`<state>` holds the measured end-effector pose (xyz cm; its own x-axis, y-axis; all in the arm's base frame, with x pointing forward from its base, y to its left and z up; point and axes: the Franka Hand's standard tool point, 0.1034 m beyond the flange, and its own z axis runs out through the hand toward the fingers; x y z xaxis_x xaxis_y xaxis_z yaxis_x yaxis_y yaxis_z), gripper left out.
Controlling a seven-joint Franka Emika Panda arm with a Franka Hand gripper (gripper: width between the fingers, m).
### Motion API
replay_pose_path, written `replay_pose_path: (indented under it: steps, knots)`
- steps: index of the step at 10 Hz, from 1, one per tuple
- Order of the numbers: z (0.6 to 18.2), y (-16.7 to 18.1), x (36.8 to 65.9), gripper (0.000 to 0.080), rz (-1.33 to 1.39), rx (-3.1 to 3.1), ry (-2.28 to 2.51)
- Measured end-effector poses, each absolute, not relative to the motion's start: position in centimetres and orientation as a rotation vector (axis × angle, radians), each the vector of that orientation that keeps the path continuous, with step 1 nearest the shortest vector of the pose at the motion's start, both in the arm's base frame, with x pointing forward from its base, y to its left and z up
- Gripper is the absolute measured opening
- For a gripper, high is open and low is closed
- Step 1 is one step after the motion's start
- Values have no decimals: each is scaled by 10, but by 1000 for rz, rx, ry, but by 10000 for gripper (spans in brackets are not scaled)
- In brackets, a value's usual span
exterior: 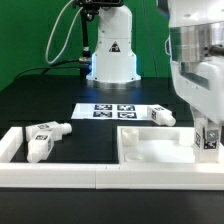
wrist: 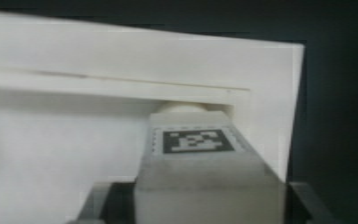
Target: Assemble one leg
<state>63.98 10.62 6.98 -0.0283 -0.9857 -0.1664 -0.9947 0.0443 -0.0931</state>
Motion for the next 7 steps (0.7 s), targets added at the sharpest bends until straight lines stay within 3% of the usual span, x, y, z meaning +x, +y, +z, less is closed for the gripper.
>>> replay_pose_path:
  steps: [2,3,4,5,7]
  knots:
    - [70,106,640,292,57,-2160,2015]
    - [70,99,642,498,25,-2329,1810]
    - [70,97,642,498,-7,-2515,1556]
    - [70,101,640,618,-31,-2666,1309]
    - [70,108,639,640,-41,-2730,1190]
